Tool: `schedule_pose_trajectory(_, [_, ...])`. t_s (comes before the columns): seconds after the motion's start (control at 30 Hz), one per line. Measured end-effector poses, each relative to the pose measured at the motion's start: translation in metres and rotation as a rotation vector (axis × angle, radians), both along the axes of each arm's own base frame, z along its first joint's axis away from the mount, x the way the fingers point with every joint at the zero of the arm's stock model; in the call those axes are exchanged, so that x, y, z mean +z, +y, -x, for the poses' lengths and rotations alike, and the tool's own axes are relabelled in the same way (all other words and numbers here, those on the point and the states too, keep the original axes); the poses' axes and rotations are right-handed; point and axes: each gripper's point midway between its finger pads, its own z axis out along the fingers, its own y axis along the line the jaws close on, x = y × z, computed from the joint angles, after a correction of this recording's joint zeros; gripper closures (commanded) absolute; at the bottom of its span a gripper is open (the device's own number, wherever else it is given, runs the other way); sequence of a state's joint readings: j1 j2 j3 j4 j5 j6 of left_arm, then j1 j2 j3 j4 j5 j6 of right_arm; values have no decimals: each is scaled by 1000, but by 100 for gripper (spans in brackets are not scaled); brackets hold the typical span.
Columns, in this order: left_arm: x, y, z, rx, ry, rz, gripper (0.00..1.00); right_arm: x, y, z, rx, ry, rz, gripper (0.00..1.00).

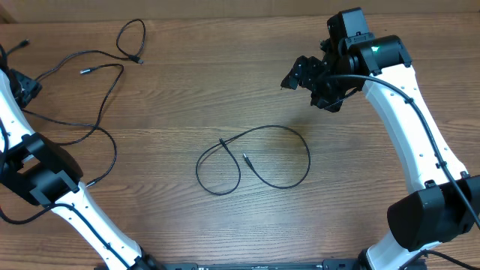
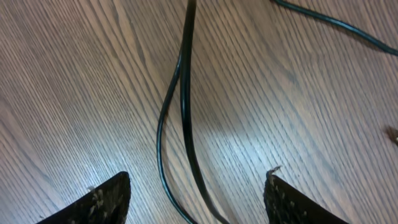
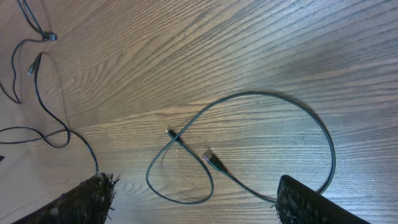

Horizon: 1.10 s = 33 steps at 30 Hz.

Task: Untangle cables

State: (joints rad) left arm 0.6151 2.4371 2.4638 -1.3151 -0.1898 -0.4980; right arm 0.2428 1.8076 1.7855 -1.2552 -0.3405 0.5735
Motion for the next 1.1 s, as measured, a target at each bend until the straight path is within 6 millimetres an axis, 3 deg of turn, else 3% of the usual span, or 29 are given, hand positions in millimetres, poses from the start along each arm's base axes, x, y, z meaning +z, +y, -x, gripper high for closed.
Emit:
schedule_pose_trajectory(0.27, [19, -5, 2, -2, -30, 2, 34, 0, 0, 0, 0, 2, 1, 17])
schedule_pose_trajectory(0.47, [10, -6, 2, 27, -25, 21, 37, 0, 0, 0, 0, 2, 1, 17])
schedule_pose_trajectory(0.53, [-2, -4, -1, 37, -18, 29, 51, 0, 0, 0, -1, 2, 1, 17])
schedule_pose_trajectory(0.57, [-8, -3, -2, 41, -14, 32, 67, 0, 0, 1, 0, 3, 1, 17])
schedule_pose_trajectory(0.6, [-18, -2, -4, 43, -7, 37, 76, 0, 0, 1, -1, 3, 1, 17])
schedule_pose_trajectory(0.73, [-51, 2, -9, 46, 17, 56, 96, -1, 0, 2, -1, 9, 2, 16])
schedule_pose_trajectory(0.87, [-71, 4, -11, 51, 29, 68, 96, -1, -1, 2, -2, 12, 2, 17])
schedule_pose_trajectory(1.1, [-72, 25, 4, 184, 15, 48, 96, -2, -1, 5, -2, 21, 5, 16])
